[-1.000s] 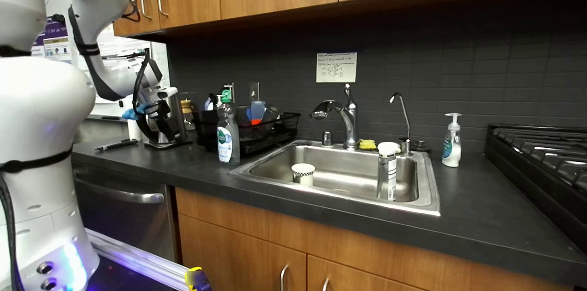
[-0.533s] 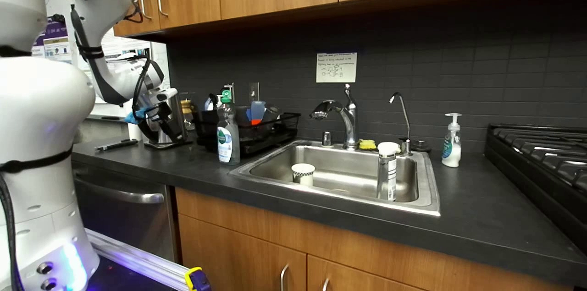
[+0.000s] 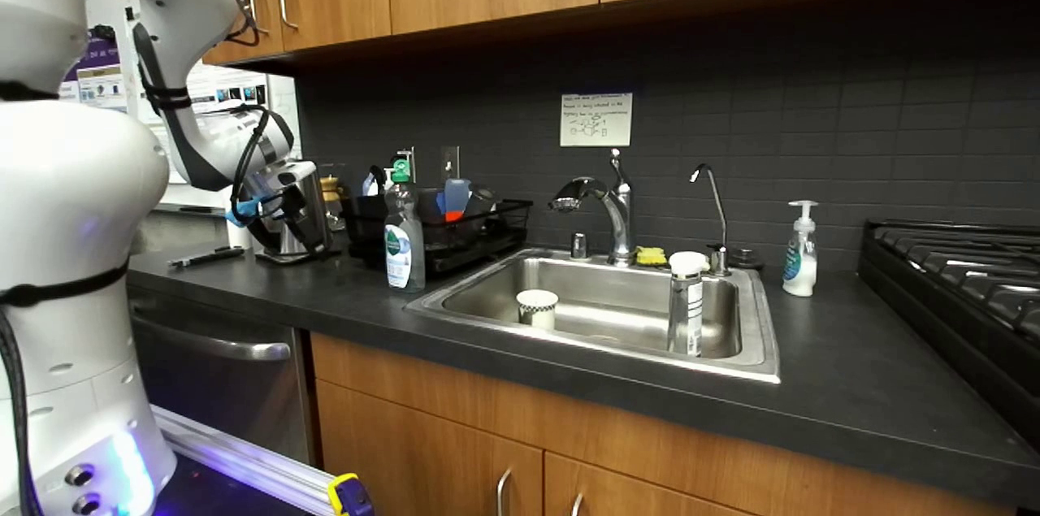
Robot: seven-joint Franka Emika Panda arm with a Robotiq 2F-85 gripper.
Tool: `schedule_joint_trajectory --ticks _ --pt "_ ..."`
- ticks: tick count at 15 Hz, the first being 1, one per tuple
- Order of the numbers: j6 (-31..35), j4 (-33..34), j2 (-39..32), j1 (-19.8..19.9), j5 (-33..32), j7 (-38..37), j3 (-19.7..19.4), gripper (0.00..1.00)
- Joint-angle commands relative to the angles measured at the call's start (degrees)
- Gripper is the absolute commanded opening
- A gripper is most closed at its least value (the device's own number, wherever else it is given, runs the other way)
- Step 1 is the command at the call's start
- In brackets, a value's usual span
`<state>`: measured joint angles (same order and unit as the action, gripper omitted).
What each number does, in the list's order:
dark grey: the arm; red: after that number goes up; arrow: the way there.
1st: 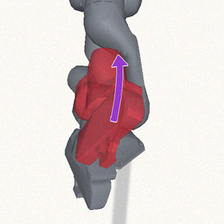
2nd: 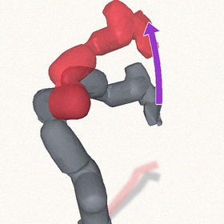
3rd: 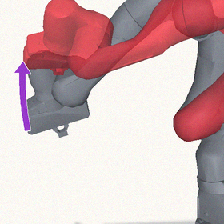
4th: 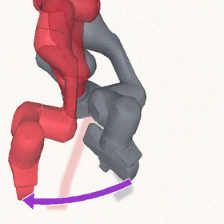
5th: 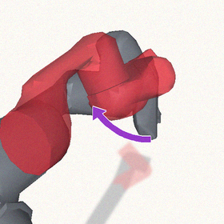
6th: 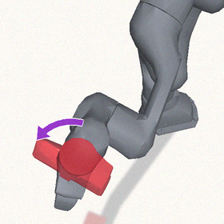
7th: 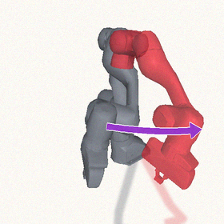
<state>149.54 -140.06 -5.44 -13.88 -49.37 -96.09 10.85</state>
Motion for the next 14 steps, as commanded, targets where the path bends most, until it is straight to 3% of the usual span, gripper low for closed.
schedule_joint_trajectory --ticks 1,14 --pt "1.3 1.5 -1.8 0.1 -2.6 -3.1 -0.6 1.0" --pt "2.6 5.8 -6.9 0.1 -9.5 -8.6 -3.0 1.0"
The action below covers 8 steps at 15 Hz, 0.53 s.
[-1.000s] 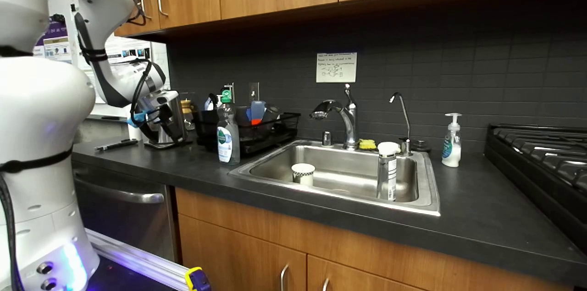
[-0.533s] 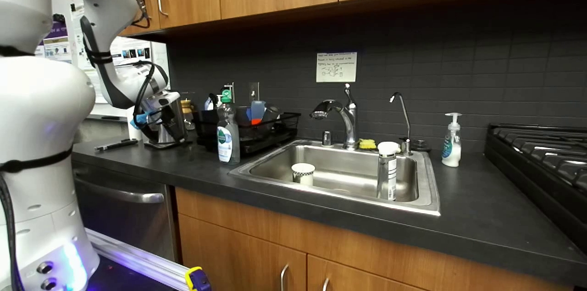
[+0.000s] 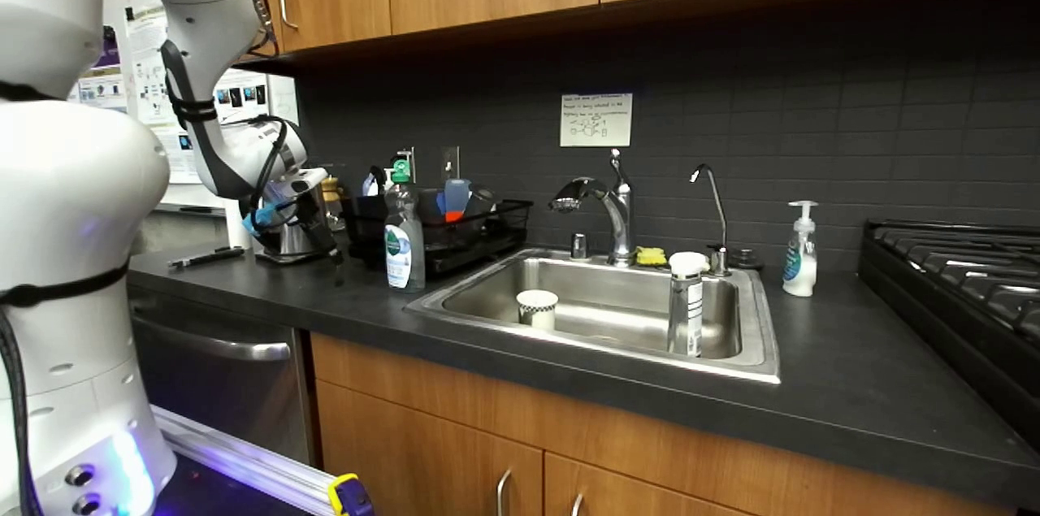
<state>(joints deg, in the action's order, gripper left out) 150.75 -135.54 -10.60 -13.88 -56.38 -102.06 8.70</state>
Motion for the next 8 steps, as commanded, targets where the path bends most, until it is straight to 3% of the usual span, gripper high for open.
schedule_joint_trajectory --ticks 1,8 --pt "1.5 1.4 -2.1 0.0 -2.7 -2.8 -1.0 1.0" --pt "3.0 1.8 -3.7 0.2 -3.4 -3.9 -1.6 1.0"
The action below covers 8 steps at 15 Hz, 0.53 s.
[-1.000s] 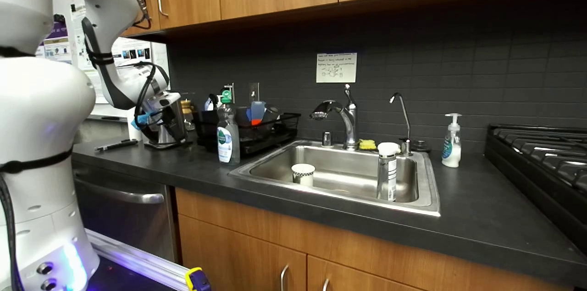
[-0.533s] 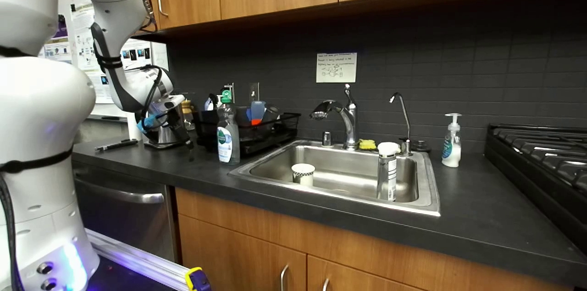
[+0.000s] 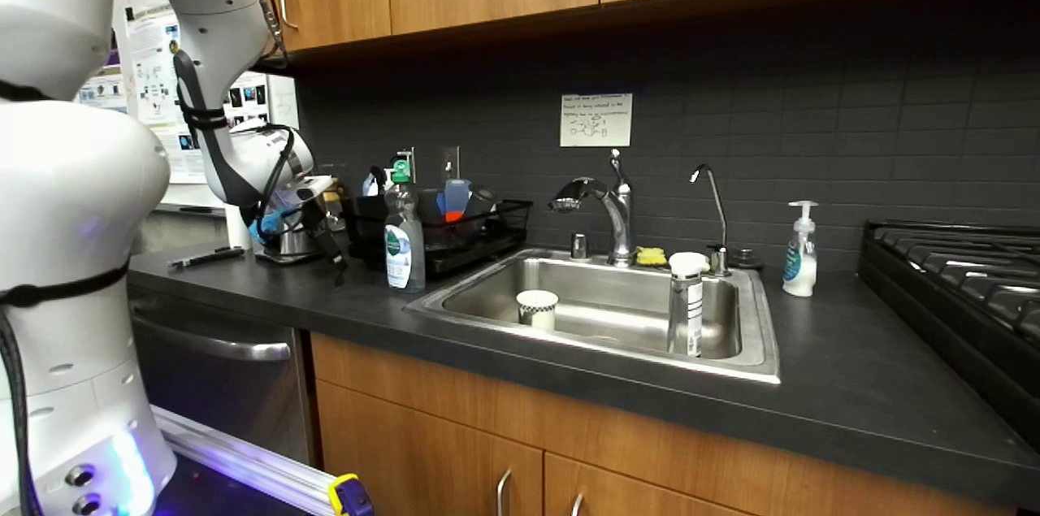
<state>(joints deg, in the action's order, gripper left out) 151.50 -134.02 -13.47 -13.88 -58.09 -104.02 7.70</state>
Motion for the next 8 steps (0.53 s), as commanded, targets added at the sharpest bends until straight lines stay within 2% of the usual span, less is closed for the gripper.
schedule_joint_trajectory --ticks 1,8 --pt "2.9 0.3 -0.6 0.2 -1.7 -2.3 -0.7 1.0" --pt "3.6 1.4 0.1 0.1 -1.4 -0.8 -0.9 1.0"
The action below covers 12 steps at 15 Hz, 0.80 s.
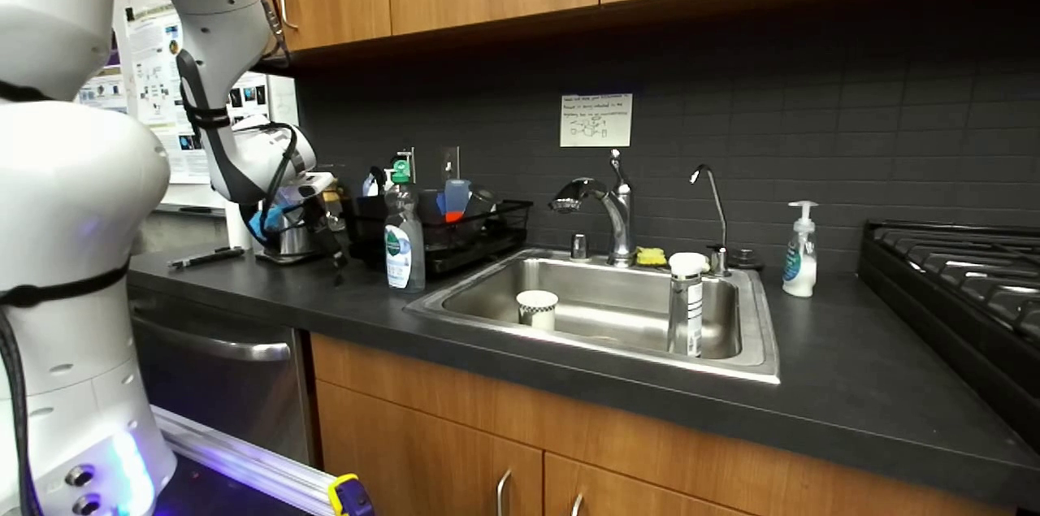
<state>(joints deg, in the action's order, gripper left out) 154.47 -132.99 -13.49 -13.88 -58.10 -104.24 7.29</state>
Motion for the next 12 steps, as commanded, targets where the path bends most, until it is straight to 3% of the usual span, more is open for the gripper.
schedule_joint_trajectory --ticks 1,12 --pt "0.6 0.5 0.0 0.1 -1.4 -0.6 -0.6 1.0" --pt "-0.1 1.3 -2.1 0.0 -1.6 0.0 -1.1 1.0"
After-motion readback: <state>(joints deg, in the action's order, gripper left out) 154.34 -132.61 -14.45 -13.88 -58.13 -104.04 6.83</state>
